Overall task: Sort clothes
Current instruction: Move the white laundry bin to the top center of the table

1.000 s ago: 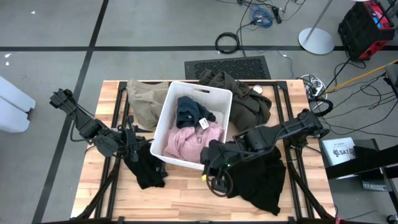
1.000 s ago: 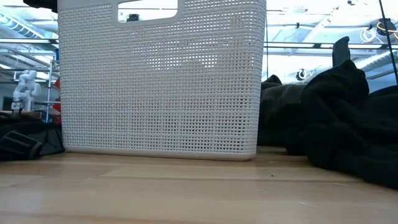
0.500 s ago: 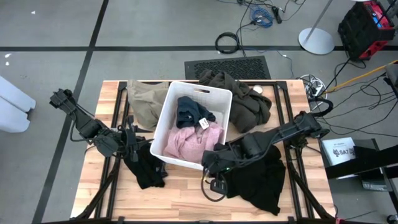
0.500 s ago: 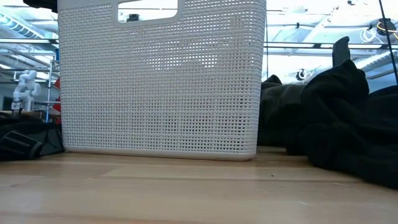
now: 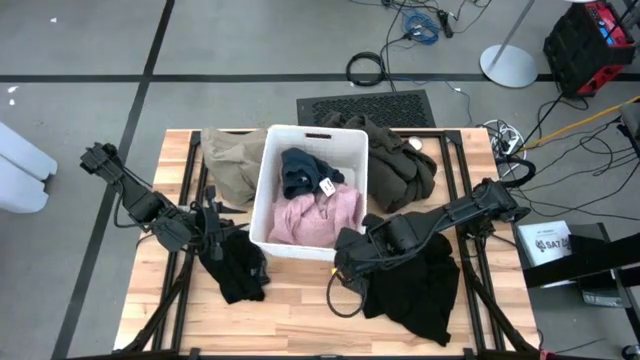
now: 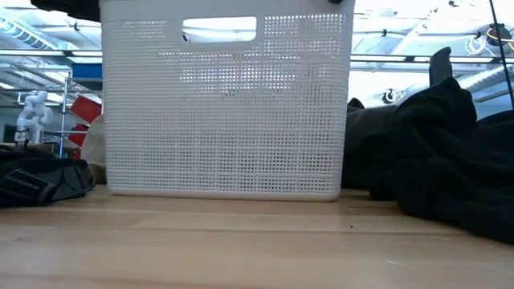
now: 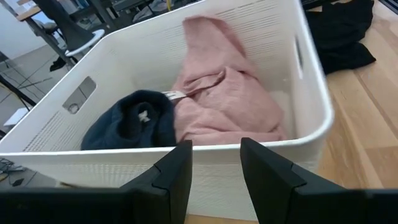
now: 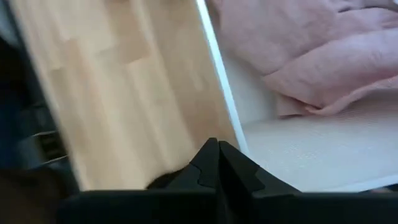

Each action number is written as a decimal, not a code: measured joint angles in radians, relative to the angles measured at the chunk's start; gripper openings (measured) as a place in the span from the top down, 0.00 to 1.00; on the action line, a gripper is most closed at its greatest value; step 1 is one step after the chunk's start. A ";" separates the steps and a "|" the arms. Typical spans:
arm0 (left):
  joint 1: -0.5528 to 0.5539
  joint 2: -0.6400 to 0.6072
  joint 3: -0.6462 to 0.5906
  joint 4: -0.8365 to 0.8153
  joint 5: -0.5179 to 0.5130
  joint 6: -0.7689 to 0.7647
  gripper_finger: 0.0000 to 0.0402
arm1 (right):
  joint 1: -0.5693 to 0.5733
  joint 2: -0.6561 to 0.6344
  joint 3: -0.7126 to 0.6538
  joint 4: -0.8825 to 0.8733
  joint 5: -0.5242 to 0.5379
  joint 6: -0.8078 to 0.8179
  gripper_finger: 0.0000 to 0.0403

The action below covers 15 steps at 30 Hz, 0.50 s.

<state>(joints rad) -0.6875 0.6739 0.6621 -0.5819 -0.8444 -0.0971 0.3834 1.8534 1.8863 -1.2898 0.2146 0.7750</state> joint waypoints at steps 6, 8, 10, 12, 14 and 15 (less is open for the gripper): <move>0.000 0.000 0.000 0.000 0.000 0.000 0.64 | -0.023 0.000 0.000 -0.100 0.099 0.084 1.00; 0.000 0.000 0.000 0.000 0.000 0.000 0.64 | -0.030 0.000 0.000 -0.162 0.142 0.127 1.00; 0.000 0.000 0.000 0.000 0.000 0.000 0.64 | -0.031 0.000 -0.001 -0.203 0.187 0.163 1.00; 0.000 0.000 0.000 0.000 0.000 0.000 0.64 | -0.031 0.000 -0.001 -0.202 0.190 0.168 1.00; 0.000 0.000 0.000 0.000 0.000 0.000 0.64 | -0.031 0.000 -0.001 -0.169 0.136 0.139 1.00; 0.000 0.000 0.000 0.000 0.000 0.000 0.64 | -0.032 0.001 -0.001 -0.142 0.101 0.127 1.00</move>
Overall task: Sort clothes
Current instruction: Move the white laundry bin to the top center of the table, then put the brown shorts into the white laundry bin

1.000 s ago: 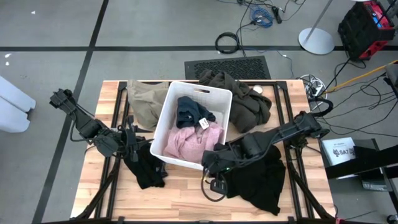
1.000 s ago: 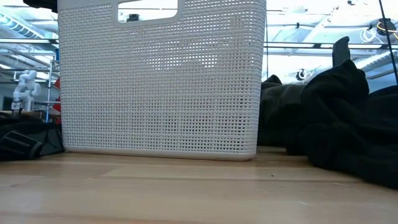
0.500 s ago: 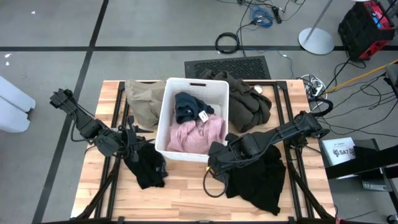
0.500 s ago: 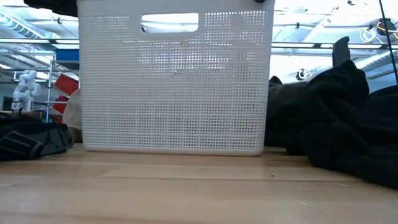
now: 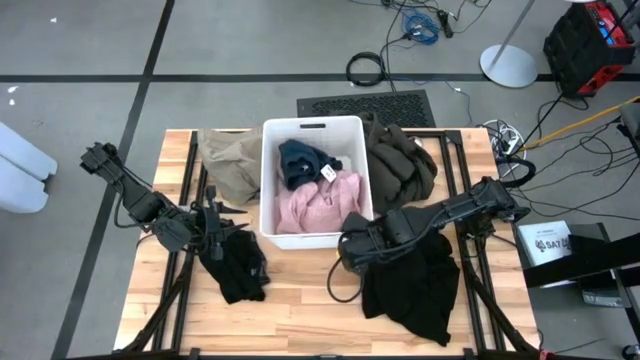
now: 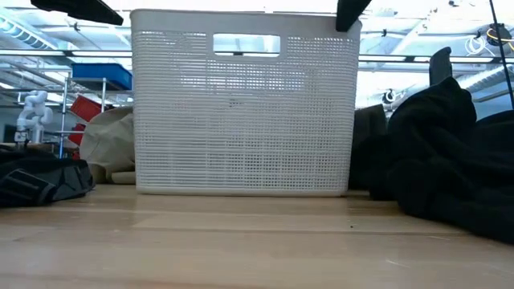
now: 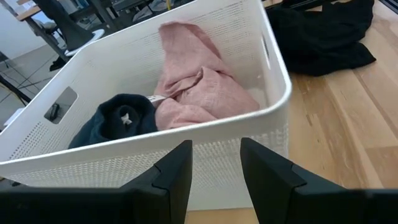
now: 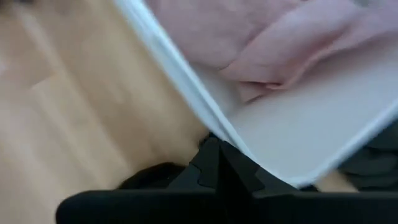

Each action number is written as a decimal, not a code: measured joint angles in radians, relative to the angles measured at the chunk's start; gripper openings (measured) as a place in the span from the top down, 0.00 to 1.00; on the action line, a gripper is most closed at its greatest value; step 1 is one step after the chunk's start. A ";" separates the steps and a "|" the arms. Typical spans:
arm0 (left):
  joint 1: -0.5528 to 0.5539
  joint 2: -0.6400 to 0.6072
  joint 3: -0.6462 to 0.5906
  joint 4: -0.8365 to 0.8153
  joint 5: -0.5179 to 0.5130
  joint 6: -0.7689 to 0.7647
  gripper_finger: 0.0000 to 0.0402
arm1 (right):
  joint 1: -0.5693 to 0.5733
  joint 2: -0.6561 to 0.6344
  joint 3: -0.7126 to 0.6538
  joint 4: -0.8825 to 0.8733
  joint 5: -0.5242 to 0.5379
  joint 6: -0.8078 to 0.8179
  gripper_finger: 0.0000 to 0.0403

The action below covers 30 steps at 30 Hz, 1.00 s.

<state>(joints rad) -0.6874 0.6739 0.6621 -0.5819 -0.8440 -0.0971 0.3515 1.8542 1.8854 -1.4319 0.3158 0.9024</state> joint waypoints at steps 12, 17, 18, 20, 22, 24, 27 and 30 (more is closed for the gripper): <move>0.000 0.000 0.000 -0.001 0.000 0.000 0.64 | 0.027 0.000 0.000 -0.104 -0.160 0.128 1.00; 0.000 0.000 0.000 -0.002 -0.009 -0.001 0.64 | 0.044 0.000 0.000 -0.142 -0.158 0.187 1.00; 0.000 0.000 0.000 -0.003 -0.039 -0.011 0.64 | 0.048 0.000 0.000 -0.139 -0.155 0.194 1.00; 0.007 0.000 0.000 -0.010 -0.146 -0.053 0.64 | 0.053 0.000 0.000 -0.139 -0.137 0.209 1.00; 0.031 -0.010 0.000 -0.056 -0.219 -0.114 0.64 | 0.057 0.000 0.000 -0.139 -0.130 0.216 1.00; 0.065 -0.028 0.000 -0.135 -0.200 -0.189 0.64 | 0.063 0.000 0.000 -0.139 -0.129 0.216 1.00; 0.120 -0.050 -0.002 -0.283 -0.155 -0.299 0.64 | 0.067 0.000 0.000 -0.139 -0.128 0.215 1.00; 0.180 -0.070 0.003 -0.252 -0.158 -0.285 0.64 | 0.068 0.000 0.000 -0.139 -0.128 0.192 1.00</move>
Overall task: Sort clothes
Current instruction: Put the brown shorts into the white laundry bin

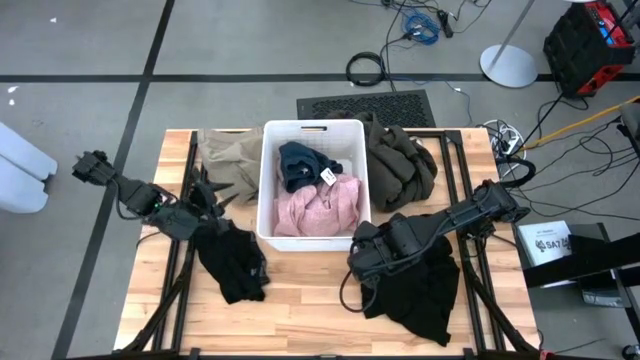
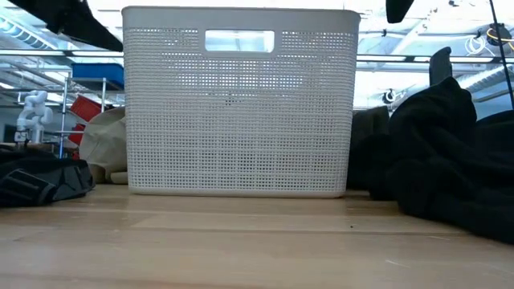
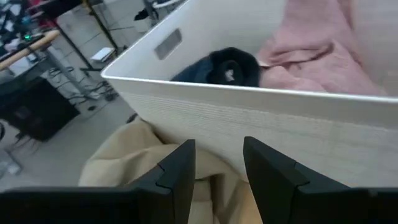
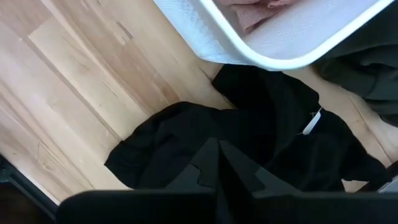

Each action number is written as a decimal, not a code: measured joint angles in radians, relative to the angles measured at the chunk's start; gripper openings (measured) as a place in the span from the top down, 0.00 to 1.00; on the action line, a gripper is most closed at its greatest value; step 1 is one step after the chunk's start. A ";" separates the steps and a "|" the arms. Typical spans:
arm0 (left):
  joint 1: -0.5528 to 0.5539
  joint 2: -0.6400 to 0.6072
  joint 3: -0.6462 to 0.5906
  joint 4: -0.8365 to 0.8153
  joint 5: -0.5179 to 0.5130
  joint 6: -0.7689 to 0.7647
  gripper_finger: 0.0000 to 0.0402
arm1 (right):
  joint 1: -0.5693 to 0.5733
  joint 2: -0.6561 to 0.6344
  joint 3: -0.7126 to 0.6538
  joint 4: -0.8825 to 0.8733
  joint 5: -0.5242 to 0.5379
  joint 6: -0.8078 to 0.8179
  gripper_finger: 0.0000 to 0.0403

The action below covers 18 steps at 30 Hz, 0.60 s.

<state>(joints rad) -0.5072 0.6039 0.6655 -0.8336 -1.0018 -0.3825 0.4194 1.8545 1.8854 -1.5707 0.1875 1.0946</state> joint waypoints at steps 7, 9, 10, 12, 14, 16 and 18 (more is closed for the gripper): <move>0.218 -0.017 0.029 0.085 0.162 0.243 0.64 | -0.016 0.000 0.000 0.003 0.005 -0.065 1.00; 0.293 -0.017 0.056 0.110 0.232 0.357 0.64 | -0.027 0.000 0.000 0.010 0.014 -0.088 1.00; 0.333 -0.014 0.075 0.110 0.263 0.393 0.64 | -0.029 0.000 0.000 0.011 0.018 -0.095 1.00; 0.417 -0.002 0.113 0.109 0.332 0.454 0.64 | -0.038 0.000 0.000 0.012 0.022 -0.109 1.00; 0.509 0.011 0.155 0.081 0.414 0.507 0.64 | -0.042 0.000 0.000 0.018 0.022 -0.122 1.00; 0.604 0.031 0.192 0.019 0.505 0.547 0.64 | -0.046 0.000 0.000 0.025 0.022 -0.138 1.00; 0.698 0.059 0.224 -0.049 0.573 0.587 0.64 | -0.046 0.000 0.000 0.029 0.022 -0.149 1.00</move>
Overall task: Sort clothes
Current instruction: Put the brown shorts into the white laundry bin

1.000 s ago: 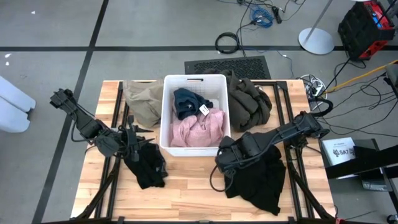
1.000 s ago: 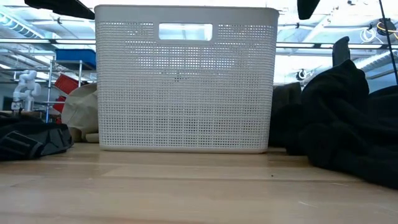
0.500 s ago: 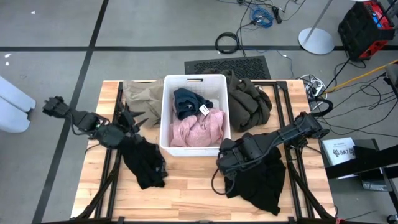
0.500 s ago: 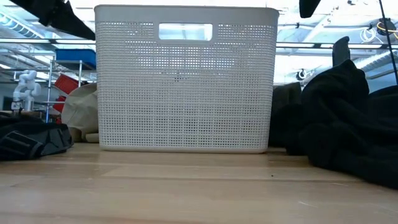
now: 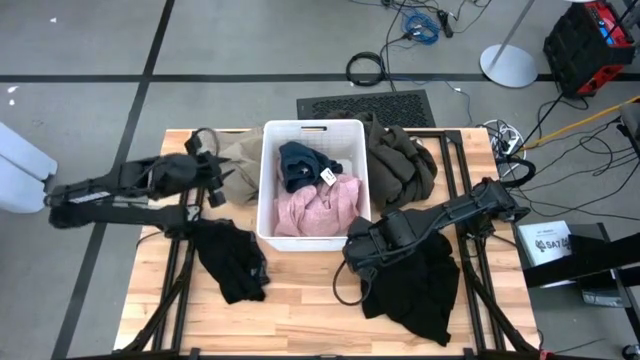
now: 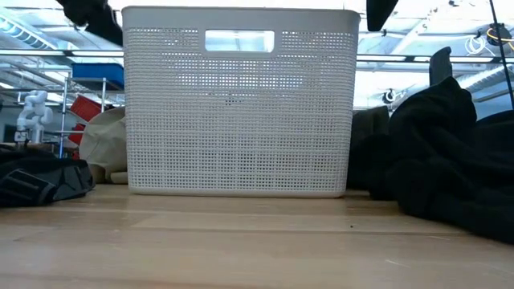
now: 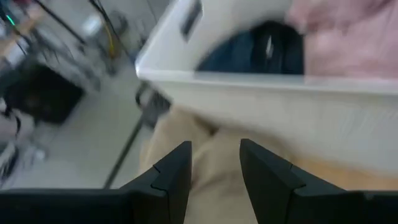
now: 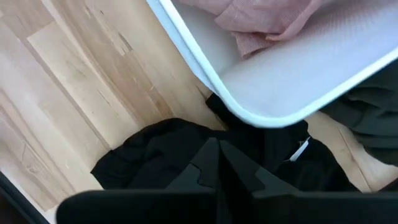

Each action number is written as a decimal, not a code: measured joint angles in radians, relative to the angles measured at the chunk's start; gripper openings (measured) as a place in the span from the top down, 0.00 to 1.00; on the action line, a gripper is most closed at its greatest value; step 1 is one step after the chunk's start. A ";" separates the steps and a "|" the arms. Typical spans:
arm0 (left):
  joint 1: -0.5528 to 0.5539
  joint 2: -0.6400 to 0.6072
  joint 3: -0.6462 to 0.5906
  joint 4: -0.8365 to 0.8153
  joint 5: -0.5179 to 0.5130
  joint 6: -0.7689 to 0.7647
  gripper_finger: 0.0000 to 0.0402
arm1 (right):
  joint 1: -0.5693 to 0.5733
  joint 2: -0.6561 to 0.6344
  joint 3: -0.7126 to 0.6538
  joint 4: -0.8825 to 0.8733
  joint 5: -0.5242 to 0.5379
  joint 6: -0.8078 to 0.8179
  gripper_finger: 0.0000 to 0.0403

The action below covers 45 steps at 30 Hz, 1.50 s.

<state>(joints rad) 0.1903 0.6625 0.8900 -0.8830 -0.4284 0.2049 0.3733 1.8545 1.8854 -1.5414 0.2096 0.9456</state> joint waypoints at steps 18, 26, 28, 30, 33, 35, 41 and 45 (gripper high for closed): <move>0.536 0.326 0.019 -0.070 0.165 0.457 0.64 | 0.008 0.000 0.000 0.024 0.004 -0.048 1.00; 0.574 0.410 0.019 -0.048 0.234 0.492 0.64 | 0.011 0.000 0.000 0.051 0.005 -0.073 1.00; 0.580 0.447 0.019 -0.050 0.264 0.490 0.64 | 0.011 0.000 0.000 0.053 0.016 -0.076 1.00; 0.582 0.483 0.019 -0.050 0.284 0.490 0.64 | 0.014 0.000 0.000 0.054 0.045 -0.077 1.00; 0.579 0.525 0.019 -0.050 0.245 0.489 0.71 | 0.015 0.000 0.000 0.055 0.092 -0.082 1.00; 0.573 0.538 0.019 -0.051 0.188 0.485 0.81 | 0.015 0.000 0.000 0.055 0.124 -0.096 1.00; 0.573 0.504 0.036 -0.101 0.118 0.463 0.97 | 0.016 0.000 0.000 0.055 0.223 -0.154 1.00; 0.573 0.432 0.103 -0.152 0.130 0.433 0.99 | 0.016 0.000 0.000 0.053 0.283 -0.191 1.00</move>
<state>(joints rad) 0.7635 1.0949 0.9928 -1.0353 -0.2988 0.6374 0.3893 1.8542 1.8858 -1.4880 0.4924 0.7542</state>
